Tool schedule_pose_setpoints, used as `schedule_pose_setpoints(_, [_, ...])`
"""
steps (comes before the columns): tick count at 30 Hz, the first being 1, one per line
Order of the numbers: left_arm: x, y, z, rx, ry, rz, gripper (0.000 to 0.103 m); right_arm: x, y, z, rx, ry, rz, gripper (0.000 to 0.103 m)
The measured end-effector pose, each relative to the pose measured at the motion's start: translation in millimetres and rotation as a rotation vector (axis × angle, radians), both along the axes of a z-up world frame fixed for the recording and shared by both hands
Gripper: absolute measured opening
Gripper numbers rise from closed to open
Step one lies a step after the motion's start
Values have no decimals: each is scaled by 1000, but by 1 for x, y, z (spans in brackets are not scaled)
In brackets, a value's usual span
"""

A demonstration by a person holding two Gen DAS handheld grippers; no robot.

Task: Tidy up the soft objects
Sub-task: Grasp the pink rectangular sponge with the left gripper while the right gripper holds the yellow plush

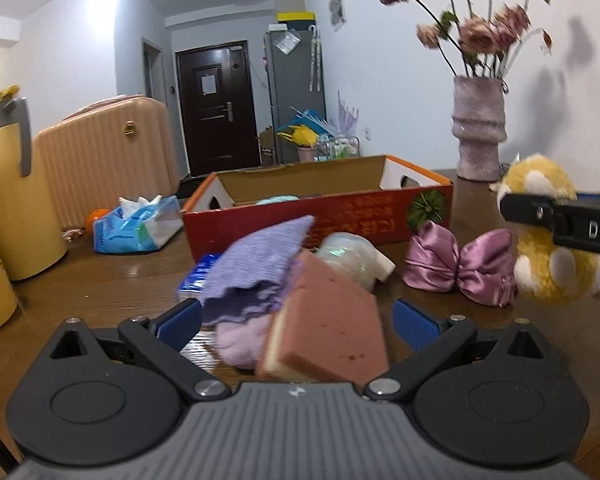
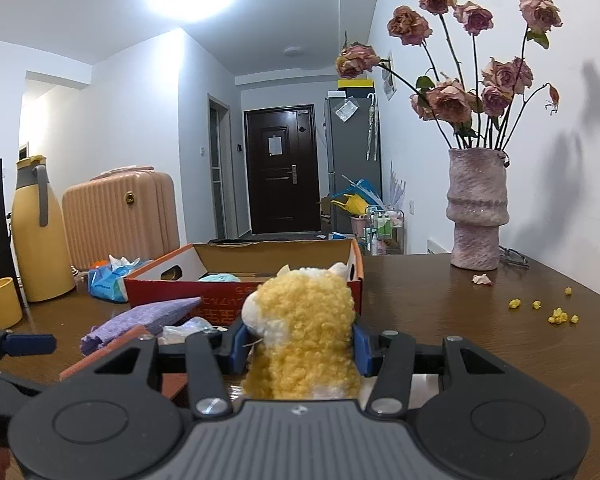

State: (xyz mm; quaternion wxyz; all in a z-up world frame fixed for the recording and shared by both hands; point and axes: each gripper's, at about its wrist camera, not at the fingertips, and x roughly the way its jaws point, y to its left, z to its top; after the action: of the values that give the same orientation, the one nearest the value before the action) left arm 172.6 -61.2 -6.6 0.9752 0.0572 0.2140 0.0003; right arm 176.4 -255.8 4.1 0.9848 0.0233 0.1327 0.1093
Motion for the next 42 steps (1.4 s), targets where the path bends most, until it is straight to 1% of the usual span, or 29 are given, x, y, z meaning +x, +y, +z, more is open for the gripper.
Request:
schedule_pose_setpoints(6, [10,-20,-8,48,44,5,103,-2,-10,0,7,-4,-12,49])
schedule_pose_setpoints(11, [20,-35,-14,87,83,28,103,-3,-13,0,16,-6,-13,49])
schedule_pose_setpoints(17, [27,-44,-19,127,101,60,103,-4,-12,1,15,-6,-6,49])
schedule_pose_setpoints(21, [29,-39,-19,114,114,80,103,-4,-12,0,17,-4,-9,49])
schedule_pose_setpoints(23, [30,-37,-20,108,123,84,101,-3,-13,0,17,-2,-11,49])
schedule_pose_setpoints(25, [30,-35,-20,100,129,81,92,-3,-13,0,17,-1,-13,49])
schedule_pose_setpoints(26, [30,-34,-20,95,131,80,90,-3,-13,0,17,0,-14,49])
schedule_pose_setpoints(28, [29,-33,-20,86,136,76,78,-3,-14,0,19,1,-16,49])
schedule_pose_setpoints(36, [22,-29,-18,54,129,37,76,-4,-14,-1,21,5,-28,49])
schedule_pose_setpoints(42, [12,-28,-14,26,102,-6,75,-5,-16,-2,21,6,-37,49])
